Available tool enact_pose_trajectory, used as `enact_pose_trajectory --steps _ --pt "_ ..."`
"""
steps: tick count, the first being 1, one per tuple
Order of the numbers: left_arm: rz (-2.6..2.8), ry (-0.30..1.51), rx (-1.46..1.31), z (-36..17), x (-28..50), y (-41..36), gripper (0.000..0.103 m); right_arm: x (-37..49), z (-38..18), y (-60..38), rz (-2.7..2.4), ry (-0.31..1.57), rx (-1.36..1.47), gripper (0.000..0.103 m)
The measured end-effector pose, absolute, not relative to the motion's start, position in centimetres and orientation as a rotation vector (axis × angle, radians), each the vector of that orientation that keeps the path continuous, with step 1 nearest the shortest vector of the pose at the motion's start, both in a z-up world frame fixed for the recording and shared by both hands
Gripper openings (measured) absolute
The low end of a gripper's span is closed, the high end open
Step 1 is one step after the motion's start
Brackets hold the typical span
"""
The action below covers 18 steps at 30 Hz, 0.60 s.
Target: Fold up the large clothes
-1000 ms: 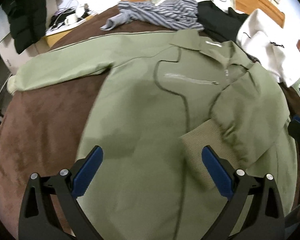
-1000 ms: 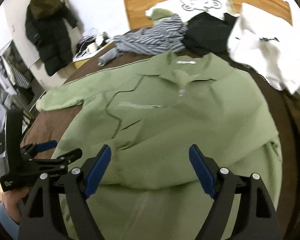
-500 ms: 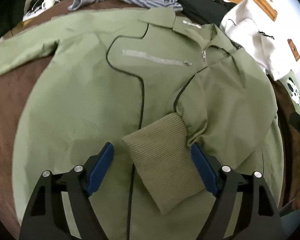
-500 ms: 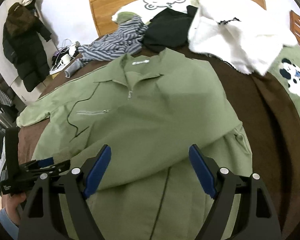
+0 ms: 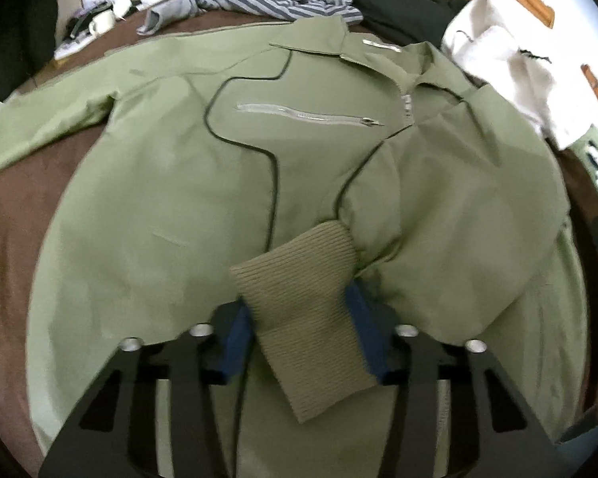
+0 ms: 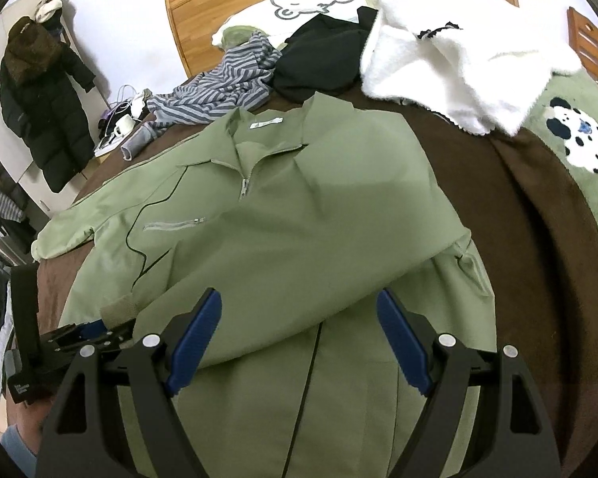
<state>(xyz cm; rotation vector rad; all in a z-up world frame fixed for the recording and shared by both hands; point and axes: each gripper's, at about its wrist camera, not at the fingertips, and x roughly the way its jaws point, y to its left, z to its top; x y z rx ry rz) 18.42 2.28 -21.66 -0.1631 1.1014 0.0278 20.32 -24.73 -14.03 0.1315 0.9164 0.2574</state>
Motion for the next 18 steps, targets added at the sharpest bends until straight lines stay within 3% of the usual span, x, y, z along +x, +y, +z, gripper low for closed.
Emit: enact_pose_trajectory --steps 1,3,18 --pt "0.038 1.093 -0.171 -21.5 18.3 2.5 0.037 20.3 -14.1 -24.8 0.257 0.917 0.133 0.08" --pt "0.036 1.067 -0.185 -21.1 18.1 2.8 0.021 20.3 -14.3 -24.9 0.252 0.918 0.141 0.08" --pt "-0.013 0.87 -0.052 -13.0 23.1 2.9 0.017 21.9 -16.3 -30.5 0.132 0.91 0.301 0.081"
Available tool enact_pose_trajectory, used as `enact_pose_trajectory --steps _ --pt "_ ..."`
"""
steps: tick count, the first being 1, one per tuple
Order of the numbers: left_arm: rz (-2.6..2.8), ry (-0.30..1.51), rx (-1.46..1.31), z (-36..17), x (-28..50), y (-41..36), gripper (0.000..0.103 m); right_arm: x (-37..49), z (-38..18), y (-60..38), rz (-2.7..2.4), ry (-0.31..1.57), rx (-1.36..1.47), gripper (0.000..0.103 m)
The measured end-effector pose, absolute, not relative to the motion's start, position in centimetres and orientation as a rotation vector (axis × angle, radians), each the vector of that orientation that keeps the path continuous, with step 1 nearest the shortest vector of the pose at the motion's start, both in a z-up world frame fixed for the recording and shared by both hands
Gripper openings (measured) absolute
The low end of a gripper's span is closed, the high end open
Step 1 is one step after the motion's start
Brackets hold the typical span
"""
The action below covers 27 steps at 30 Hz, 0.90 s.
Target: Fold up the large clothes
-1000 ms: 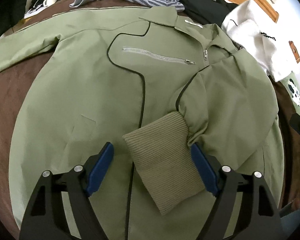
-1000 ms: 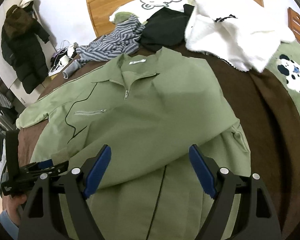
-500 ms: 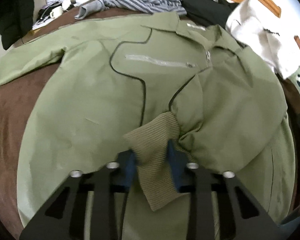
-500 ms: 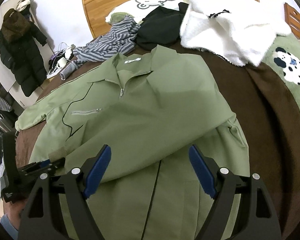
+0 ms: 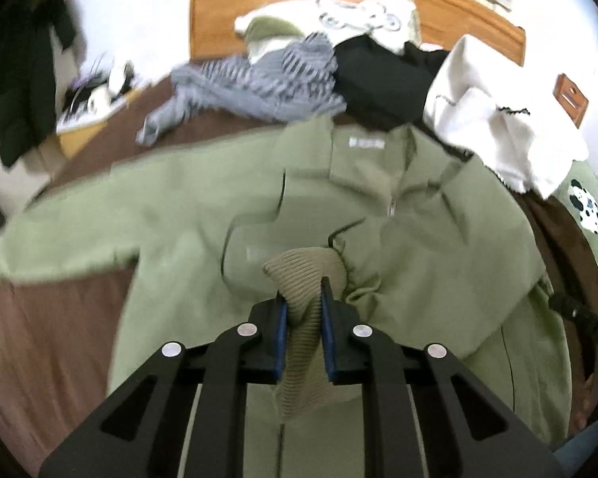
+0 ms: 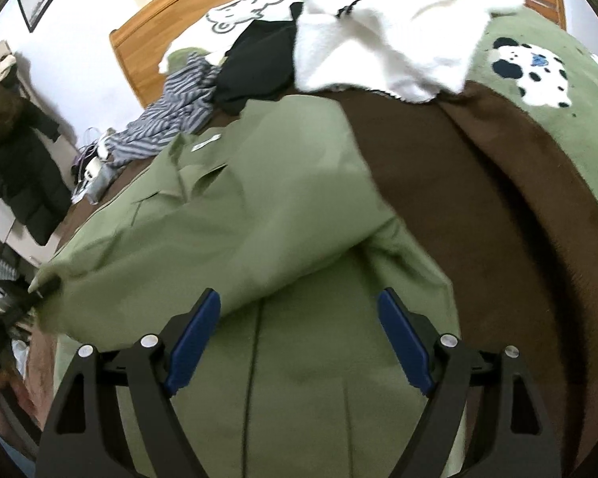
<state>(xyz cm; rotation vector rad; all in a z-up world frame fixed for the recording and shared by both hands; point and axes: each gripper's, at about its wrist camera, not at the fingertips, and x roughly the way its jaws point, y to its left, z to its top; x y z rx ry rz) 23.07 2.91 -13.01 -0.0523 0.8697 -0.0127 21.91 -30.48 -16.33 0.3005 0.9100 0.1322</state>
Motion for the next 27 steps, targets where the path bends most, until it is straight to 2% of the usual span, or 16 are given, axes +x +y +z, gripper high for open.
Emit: enact_pose_trajectory --steps 7,9,16,18,19,21,23,25,27 --pt "-0.029 0.764 0.096 -9.7 27.6 1.9 0.017 23.1 -16.7 -30.5 0.106 0.914 0.262 0.081" --pt "-0.021 0.796 0.108 -10.8 28.3 2.1 0.017 23.3 -17.1 -30.3 0.1 0.924 0.256 0.082" --pt "0.05 1.053 0.069 -20.5 28.4 5.1 0.019 23.5 -18.2 -29.7 0.108 0.951 0.217 0.082" --pt "0.077 1.065 0.086 -21.8 27.9 5.3 0.034 23.5 -18.3 -29.7 0.109 0.952 0.208 0.082" --pt "0.085 1.059 0.09 -21.9 27.7 5.4 0.038 23.6 -18.3 -29.7 0.111 0.951 0.205 0.082" --pt "0.123 1.067 0.077 -21.8 27.7 6.0 0.063 23.7 -18.3 -29.6 0.113 0.947 0.201 0.082" --pt "0.124 1.075 0.032 -21.5 27.7 6.9 0.071 23.9 -18.2 -29.6 0.117 0.945 0.199 0.082" --pt "0.127 1.063 0.005 -20.6 27.5 7.4 0.074 24.1 -17.8 -29.4 0.124 0.929 0.197 0.082" --pt "0.126 1.028 0.004 -19.2 27.2 7.3 0.09 24.4 -17.2 -29.0 0.128 0.9 0.184 0.082"
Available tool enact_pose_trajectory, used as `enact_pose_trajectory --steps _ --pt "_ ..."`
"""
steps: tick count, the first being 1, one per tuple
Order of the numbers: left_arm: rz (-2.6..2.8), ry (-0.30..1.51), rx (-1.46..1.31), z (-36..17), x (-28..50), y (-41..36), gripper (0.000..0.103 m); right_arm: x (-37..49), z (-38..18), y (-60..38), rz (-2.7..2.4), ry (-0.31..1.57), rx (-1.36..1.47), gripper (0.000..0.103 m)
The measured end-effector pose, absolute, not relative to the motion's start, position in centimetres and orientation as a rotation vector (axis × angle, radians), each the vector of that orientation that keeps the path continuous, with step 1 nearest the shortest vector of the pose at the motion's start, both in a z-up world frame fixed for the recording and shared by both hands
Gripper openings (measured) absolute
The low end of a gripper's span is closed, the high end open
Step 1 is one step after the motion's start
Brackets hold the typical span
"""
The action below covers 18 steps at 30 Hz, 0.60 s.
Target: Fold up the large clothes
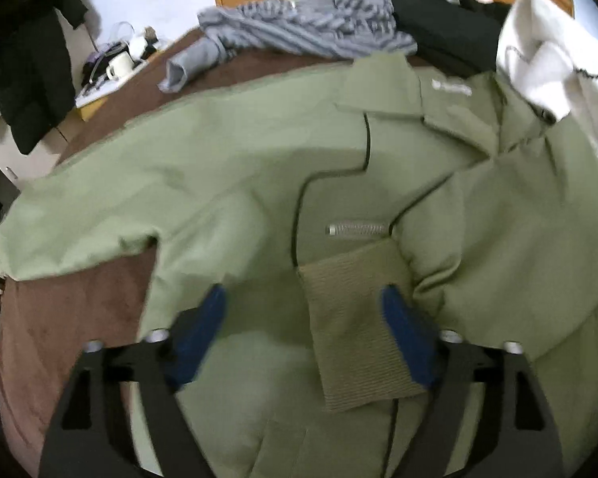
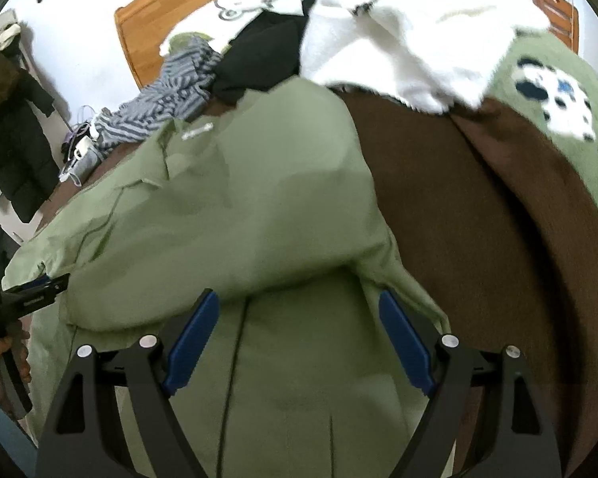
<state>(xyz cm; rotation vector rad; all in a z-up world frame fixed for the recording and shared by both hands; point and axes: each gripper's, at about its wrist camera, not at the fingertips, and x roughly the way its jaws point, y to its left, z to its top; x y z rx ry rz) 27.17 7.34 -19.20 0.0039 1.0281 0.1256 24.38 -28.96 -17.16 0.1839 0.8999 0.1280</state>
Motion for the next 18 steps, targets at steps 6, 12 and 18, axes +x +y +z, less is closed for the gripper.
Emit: enact_pose_trajectory --steps 6,12,18 --pt "0.052 0.94 0.005 -15.8 26.6 5.2 0.096 26.4 -15.9 -27.3 0.157 0.867 0.145 0.06" --pt "-0.08 0.909 -0.022 -16.3 26.4 1.8 0.09 28.1 -17.1 -25.6 0.166 0.915 0.092 0.051" --pt "-0.107 1.022 0.009 -21.5 27.5 -0.3 0.09 28.6 -19.7 -25.2 0.152 0.975 0.058 0.051"
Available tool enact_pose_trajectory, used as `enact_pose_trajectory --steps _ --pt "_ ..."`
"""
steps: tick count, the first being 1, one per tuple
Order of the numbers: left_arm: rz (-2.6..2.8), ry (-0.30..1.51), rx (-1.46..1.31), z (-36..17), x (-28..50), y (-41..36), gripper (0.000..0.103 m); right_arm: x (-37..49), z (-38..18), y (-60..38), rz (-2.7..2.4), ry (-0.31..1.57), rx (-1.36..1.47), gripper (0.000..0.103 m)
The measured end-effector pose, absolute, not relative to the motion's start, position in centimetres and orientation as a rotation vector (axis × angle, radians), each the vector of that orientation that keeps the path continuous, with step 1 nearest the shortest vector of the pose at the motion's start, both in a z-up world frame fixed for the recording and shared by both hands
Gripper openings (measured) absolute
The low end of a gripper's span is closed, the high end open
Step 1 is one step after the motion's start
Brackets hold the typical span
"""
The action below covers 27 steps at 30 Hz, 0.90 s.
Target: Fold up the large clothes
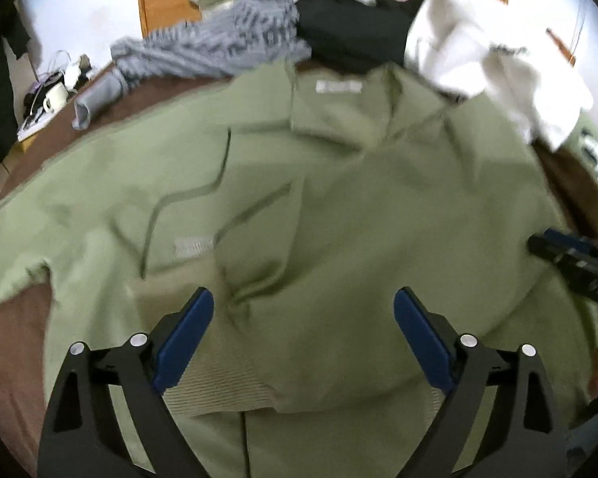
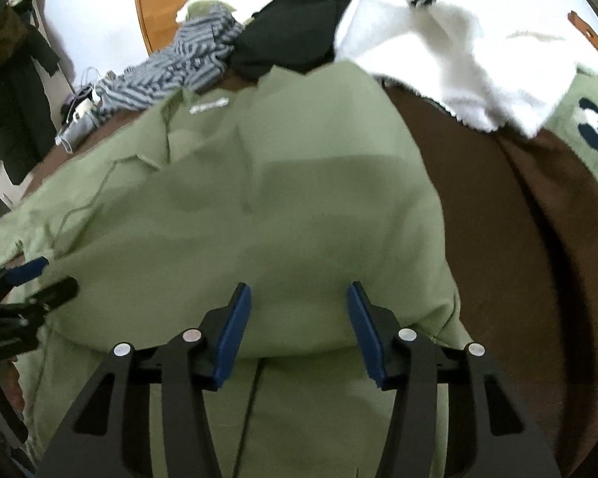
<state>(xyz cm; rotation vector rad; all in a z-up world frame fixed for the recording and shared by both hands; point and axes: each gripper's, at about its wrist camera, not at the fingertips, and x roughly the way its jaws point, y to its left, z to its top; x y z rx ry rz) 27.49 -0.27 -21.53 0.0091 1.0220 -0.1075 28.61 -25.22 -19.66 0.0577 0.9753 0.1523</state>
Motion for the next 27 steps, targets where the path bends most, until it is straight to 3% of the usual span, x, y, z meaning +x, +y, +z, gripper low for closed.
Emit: enact_pose_trajectory --steps 7,14,19,27 --pt "-0.104 1.028 0.023 -22.8 27.3 -0.1 0.095 29.0 -21.2 -25.3 0.159 1.008 0.054 0.051" --pt "-0.098 1.019 0.019 -22.7 27.3 -0.1 0.095 28.9 -20.9 -24.9 0.169 1.002 0.047 0.063" --pt "-0.094 1.025 0.014 -22.3 27.5 0.1 0.094 29.0 -20.1 -25.0 0.165 1.003 0.06 0.063" --pt "-0.092 0.989 -0.057 -18.6 27.0 1.9 0.096 27.9 -16.8 -25.4 0.139 0.951 0.065 0.088"
